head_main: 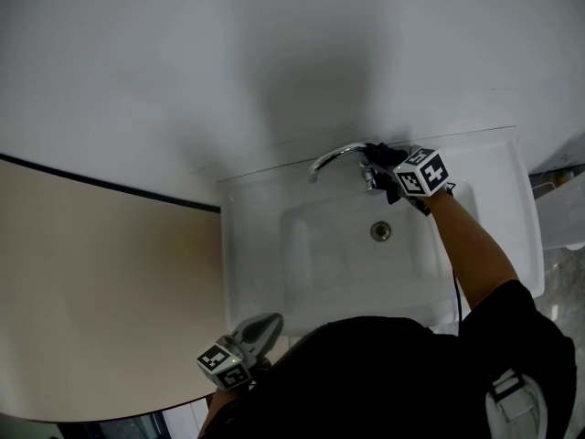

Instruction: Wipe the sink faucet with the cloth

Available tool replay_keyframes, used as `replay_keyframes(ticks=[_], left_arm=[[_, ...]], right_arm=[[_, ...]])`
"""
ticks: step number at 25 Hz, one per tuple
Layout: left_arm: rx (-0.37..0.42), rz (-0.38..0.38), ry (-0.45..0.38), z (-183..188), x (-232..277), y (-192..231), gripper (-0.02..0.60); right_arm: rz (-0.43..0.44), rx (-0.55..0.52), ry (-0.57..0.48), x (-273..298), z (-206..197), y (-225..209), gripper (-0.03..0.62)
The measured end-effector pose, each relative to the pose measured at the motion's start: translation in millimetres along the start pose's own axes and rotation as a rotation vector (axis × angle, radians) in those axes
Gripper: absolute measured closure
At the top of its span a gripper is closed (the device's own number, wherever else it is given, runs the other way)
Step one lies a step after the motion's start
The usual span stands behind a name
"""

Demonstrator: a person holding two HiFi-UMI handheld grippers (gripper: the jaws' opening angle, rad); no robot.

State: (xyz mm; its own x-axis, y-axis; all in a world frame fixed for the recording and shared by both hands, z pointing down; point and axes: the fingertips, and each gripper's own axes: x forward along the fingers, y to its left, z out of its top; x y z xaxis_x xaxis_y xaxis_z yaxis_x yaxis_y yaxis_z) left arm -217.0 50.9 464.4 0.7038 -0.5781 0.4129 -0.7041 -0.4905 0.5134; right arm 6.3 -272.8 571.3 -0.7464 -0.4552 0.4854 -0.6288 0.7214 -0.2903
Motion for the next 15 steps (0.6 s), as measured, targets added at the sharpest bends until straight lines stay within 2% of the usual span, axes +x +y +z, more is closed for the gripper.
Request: replay_keyframes(ticks=[3, 5, 11, 13, 15], left_arm=[[-0.01, 0.01, -0.001, 1, 1, 0, 0.581], [-0.023, 0.005, -0.011, 2, 1, -2, 0.581], [-0.026, 0.007, 0.002, -4, 0, -2, 0.581], [-0.03, 0.003, 0.006, -8, 0, -5, 0.581], [-0.012, -0.01, 0.007, -10, 0, -9, 0.581]], right_arm=[[-0.012, -0.158, 0.095, -2, -9, 12, 0.546], [-0.014, -0.226, 0.124, -1, -13, 13, 0.546], [0.039, -0.201, 0.127, 2, -5, 2, 0.54], [0.013, -0.237, 0.145, 2, -9, 10, 0.542], [0.005, -0.329, 0.187, 1, -17, 25, 0.542]])
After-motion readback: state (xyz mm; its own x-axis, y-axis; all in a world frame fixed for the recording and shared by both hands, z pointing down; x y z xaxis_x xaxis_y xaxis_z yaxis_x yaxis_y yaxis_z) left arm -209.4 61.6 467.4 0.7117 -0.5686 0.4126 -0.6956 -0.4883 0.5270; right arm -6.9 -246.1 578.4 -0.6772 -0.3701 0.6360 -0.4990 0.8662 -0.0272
